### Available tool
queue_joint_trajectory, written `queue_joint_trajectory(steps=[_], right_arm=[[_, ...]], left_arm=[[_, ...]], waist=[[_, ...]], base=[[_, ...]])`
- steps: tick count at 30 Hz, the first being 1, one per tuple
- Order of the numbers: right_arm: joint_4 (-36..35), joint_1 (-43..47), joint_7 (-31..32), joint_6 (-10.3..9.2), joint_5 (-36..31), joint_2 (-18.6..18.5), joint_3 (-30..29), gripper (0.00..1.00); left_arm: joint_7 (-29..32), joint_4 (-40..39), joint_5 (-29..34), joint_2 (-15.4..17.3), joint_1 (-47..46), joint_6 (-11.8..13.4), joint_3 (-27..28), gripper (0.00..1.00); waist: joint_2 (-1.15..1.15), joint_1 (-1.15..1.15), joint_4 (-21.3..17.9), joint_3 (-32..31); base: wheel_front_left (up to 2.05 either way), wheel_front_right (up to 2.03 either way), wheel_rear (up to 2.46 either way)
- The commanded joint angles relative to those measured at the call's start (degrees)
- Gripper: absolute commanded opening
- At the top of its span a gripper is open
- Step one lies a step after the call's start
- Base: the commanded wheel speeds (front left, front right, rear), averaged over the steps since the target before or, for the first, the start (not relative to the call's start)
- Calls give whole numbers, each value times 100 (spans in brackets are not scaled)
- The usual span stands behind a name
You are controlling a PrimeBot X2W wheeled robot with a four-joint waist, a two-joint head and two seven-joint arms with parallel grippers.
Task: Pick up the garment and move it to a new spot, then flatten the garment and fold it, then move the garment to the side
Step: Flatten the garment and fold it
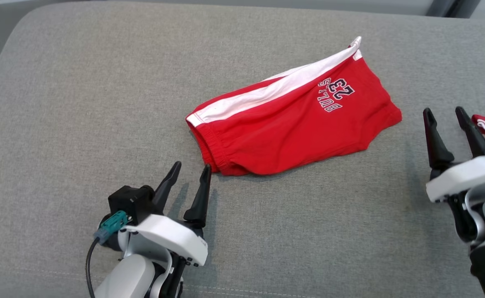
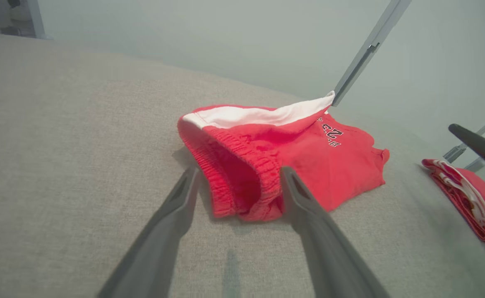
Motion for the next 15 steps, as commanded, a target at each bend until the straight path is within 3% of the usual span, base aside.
queue_joint_trajectory(steps=[1,15], right_arm=[[-26,-303,103,-1,27,-112,130,100],[1603,-1957,967,-1,254,-248,1085,100]], left_arm=[[42,-20,-87,-22,-400,-88,175,100],[388,1471,-707,-661,-1767,-875,33,100]], waist=[[0,0,98,120],[0,0,464,735]], base=[[0,0,0],[0,0,0]])
